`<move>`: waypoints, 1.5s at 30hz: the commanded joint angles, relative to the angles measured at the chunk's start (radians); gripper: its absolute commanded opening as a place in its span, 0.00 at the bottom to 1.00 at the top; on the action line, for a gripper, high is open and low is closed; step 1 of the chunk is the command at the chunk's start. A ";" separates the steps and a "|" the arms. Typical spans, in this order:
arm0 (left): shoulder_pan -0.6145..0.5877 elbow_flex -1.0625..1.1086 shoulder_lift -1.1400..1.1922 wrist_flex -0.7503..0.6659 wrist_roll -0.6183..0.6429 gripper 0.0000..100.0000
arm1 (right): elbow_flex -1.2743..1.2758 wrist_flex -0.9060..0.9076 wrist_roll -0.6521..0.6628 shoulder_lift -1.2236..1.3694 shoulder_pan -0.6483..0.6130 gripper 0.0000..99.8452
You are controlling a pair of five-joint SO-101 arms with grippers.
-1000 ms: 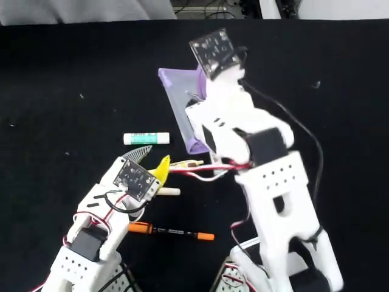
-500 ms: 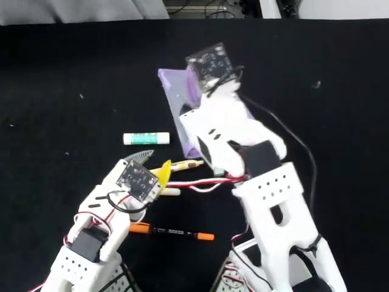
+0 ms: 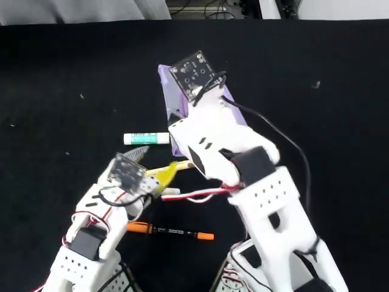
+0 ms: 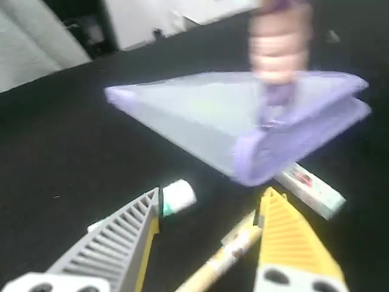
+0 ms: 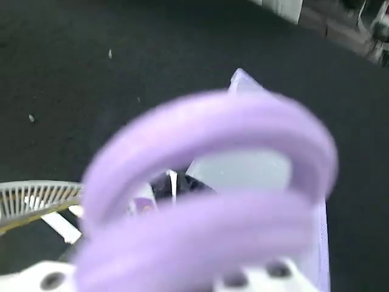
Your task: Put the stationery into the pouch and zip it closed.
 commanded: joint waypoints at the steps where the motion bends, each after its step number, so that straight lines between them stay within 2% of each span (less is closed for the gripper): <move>1: -0.027 0.016 -0.003 -0.038 0.041 0.25 | -0.018 0.008 0.000 -0.094 -0.031 0.01; 9: -0.022 0.012 -0.005 -0.038 0.046 0.25 | -0.005 0.018 0.000 -0.128 -0.112 0.01; 21: -0.024 -0.024 -0.005 -0.029 0.048 0.25 | -0.008 0.025 0.000 -0.084 -0.112 0.01; 27: -0.022 -0.067 -0.005 0.037 0.048 0.25 | -0.012 0.021 0.052 -0.035 -0.109 0.01; 37: -0.010 -0.073 -0.005 0.048 0.048 0.25 | -0.005 -0.012 0.055 0.025 -0.104 0.01; 45: 0.033 -0.101 -0.006 0.095 0.046 0.25 | -0.010 -0.068 0.057 0.122 -0.029 0.01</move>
